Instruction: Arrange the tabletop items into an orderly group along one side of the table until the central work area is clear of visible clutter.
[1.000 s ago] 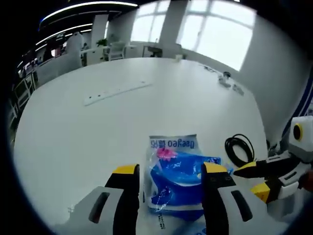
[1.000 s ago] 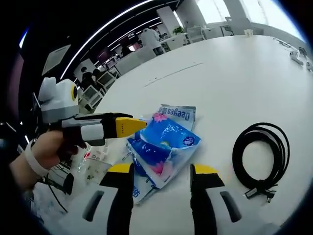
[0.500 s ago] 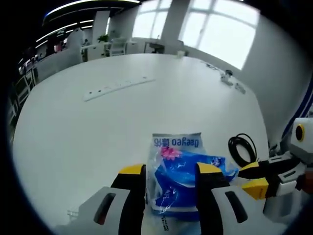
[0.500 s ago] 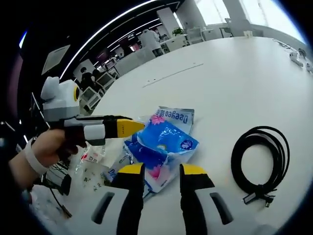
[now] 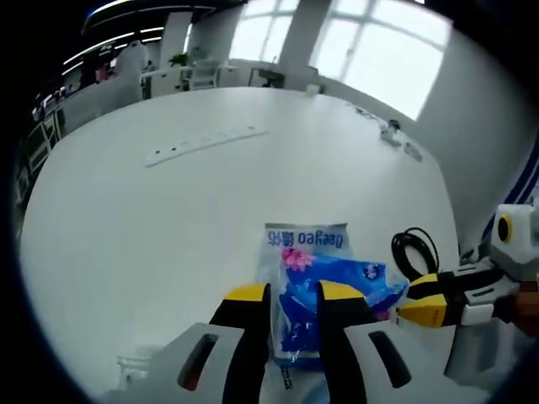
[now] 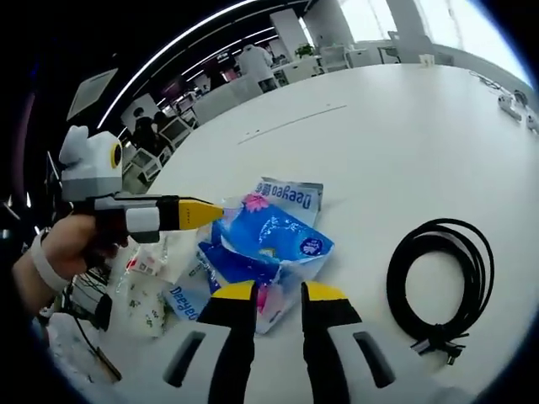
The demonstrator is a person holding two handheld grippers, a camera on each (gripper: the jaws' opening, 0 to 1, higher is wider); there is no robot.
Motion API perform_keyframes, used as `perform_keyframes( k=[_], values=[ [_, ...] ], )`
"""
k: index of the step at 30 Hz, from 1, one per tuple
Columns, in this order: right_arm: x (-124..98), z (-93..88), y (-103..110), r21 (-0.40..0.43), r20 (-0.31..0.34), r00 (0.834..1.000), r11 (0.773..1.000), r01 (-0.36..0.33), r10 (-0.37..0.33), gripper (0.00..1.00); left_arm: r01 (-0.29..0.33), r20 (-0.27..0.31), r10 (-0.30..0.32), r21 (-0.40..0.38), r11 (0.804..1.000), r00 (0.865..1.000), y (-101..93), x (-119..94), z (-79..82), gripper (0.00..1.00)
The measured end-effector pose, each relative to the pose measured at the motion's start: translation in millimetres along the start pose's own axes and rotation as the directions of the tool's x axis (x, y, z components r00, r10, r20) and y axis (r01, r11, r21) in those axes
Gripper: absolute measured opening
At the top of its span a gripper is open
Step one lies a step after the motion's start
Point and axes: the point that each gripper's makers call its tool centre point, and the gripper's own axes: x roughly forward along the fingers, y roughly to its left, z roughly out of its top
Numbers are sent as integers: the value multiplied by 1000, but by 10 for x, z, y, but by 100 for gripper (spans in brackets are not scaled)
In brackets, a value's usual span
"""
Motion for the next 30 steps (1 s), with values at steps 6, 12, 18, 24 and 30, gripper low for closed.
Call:
perform_keyframes(
  k=[6, 12, 18, 24, 30],
  values=[
    [17, -6, -27, -6, -7, 1000, 1000, 6, -6, 16, 7, -12, -7, -8, 1000, 1000, 13, -22, -18, 9],
    [29, -14, -52, -11, -15, 1000, 1000, 10, -10, 14, 12, -18, -12, -12, 1000, 1000, 17, -32, -30, 5],
    [24, -13, -87, -15, -14, 1000, 1000, 17, -18, 8, 22, -34, -23, -16, 1000, 999, 6, -45, -67, 0],
    [22, -21, -143, -15, -11, 999, 999, 35, -35, 4, 34, -44, -35, -10, 999, 998, -29, -63, -93, 0],
    [-15, 23, -190, -22, 22, 998, 998, 53, -52, 0, 48, -47, -49, -20, 999, 998, -66, -72, -99, 0]
  ],
)
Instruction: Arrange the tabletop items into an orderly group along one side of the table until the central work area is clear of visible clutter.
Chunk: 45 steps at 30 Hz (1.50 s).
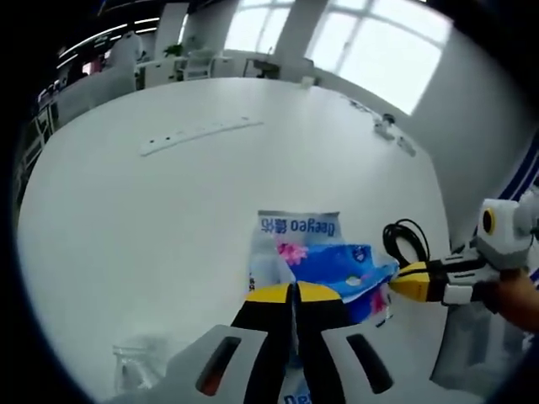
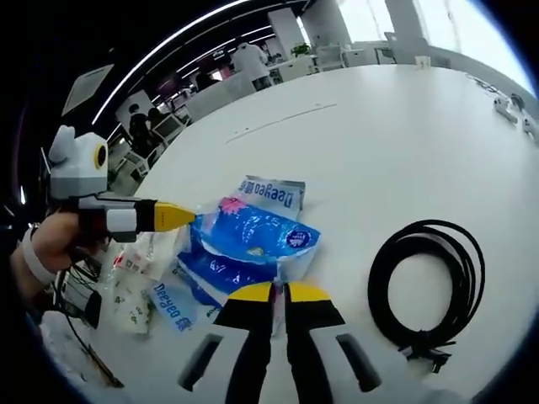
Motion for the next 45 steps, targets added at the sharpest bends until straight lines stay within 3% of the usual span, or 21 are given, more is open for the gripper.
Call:
perform_keyframes(
  k=[12, 20, 31, 45],
  values=[
    [-170, 213, -82, -1, 75, 997, 1000, -10, 10, 0, 5, 60, -6, 11, 1000, 998, -160, -139, 124, 0],
    [-295, 386, -254, -67, 89, 996, 998, -4, 10, 0, 30, 115, -31, 4, 1000, 993, -401, -165, 251, 0],
    [-500, 726, -603, -118, 135, 991, 993, 19, -3, 0, 60, 156, -64, 28, 998, 986, -767, -59, 434, 0],
    [-541, 951, -805, -180, 139, 990, 984, 0, 25, 0, 54, 181, -58, 25, 998, 982, -938, 27, 539, 0]
  ],
)
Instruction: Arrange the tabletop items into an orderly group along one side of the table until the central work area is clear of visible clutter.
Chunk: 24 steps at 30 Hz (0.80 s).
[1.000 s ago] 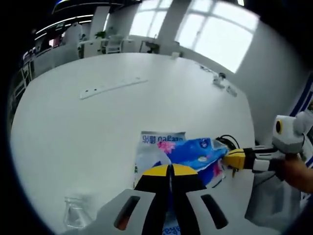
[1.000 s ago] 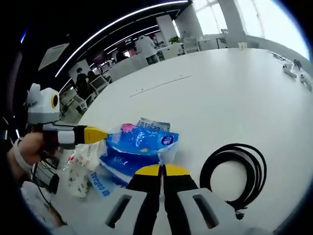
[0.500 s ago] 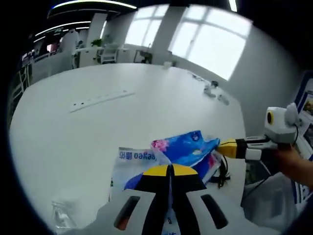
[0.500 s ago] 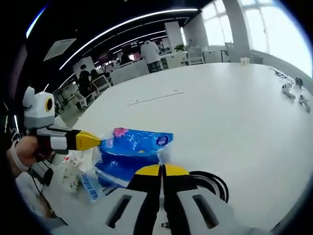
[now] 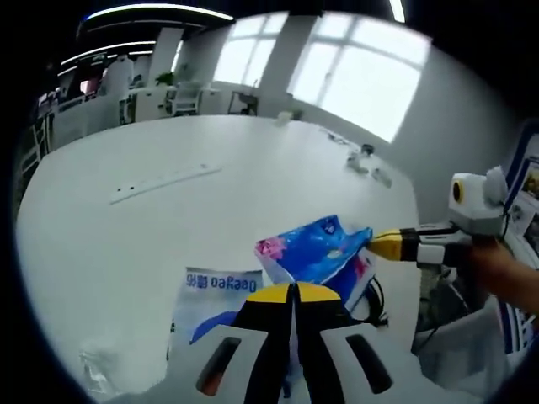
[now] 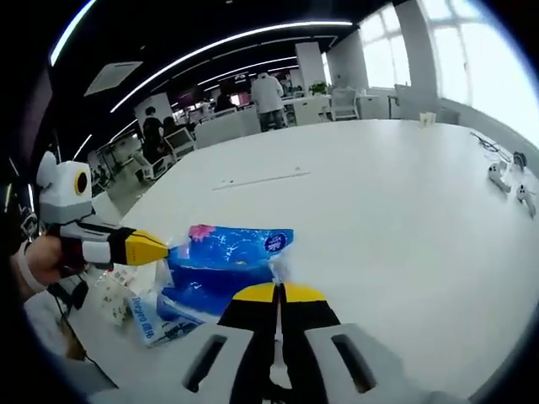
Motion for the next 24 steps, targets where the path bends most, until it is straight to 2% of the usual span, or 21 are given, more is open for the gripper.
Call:
perform_keyframes(
  k=[7, 18, 24],
  values=[
    [23, 52, -84, -26, -1, 1000, 1000, -7, 7, 0, -7, 28, 7, 1, 1000, 1000, -21, 86, 86, 0],
    [88, 101, -222, -49, -14, 1000, 999, -14, 13, 0, 4, 38, -3, -22, 1000, 999, -24, 223, 134, 0],
    [121, 101, -268, -59, -24, 999, 998, -25, 23, 0, -5, 33, 5, -1, 1000, 999, -40, 283, 121, 0]
  ],
)
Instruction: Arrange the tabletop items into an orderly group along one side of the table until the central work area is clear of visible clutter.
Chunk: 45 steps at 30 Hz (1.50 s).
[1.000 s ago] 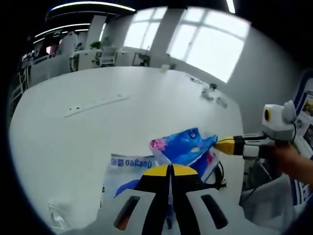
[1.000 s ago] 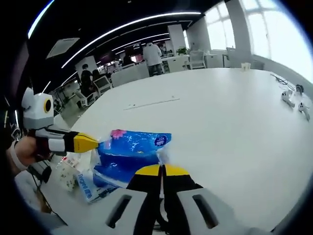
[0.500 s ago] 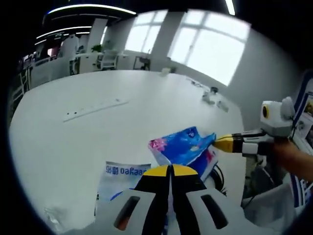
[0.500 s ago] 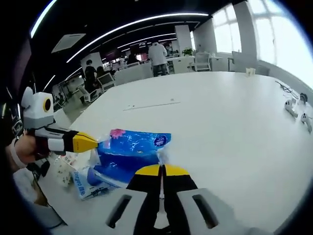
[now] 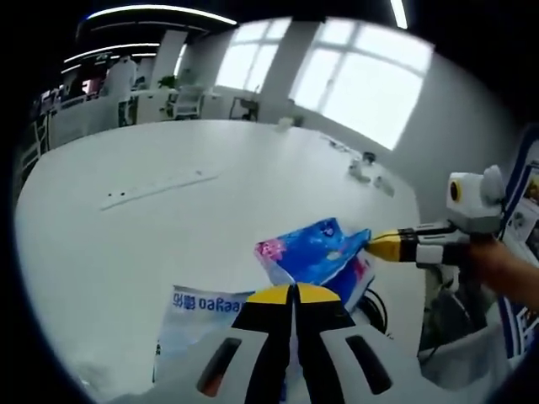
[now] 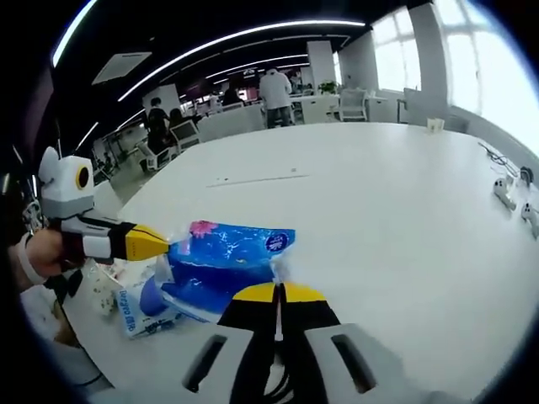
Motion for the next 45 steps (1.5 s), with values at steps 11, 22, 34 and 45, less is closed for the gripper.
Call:
perform_keyframes(
  k=[11, 22, 34, 45],
  values=[
    [24, 64, -58, 0, 8, 1000, 1000, -26, 26, 0, -26, -13, 27, 37, 999, 1000, -4, 48, 207, 0],
    [67, 116, -165, 9, 19, 999, 999, -34, 33, 0, -24, -48, 28, 79, 997, 998, -49, 144, 320, 0],
    [183, 25, -306, -4, -25, 999, 1000, -27, 27, 0, -17, -90, 22, 53, 998, 996, -49, 330, 144, 0],
    [322, -44, -357, -25, -54, 998, 999, -39, 38, 0, -28, -133, 31, 24, 999, 991, 51, 471, -60, 0]
  ],
)
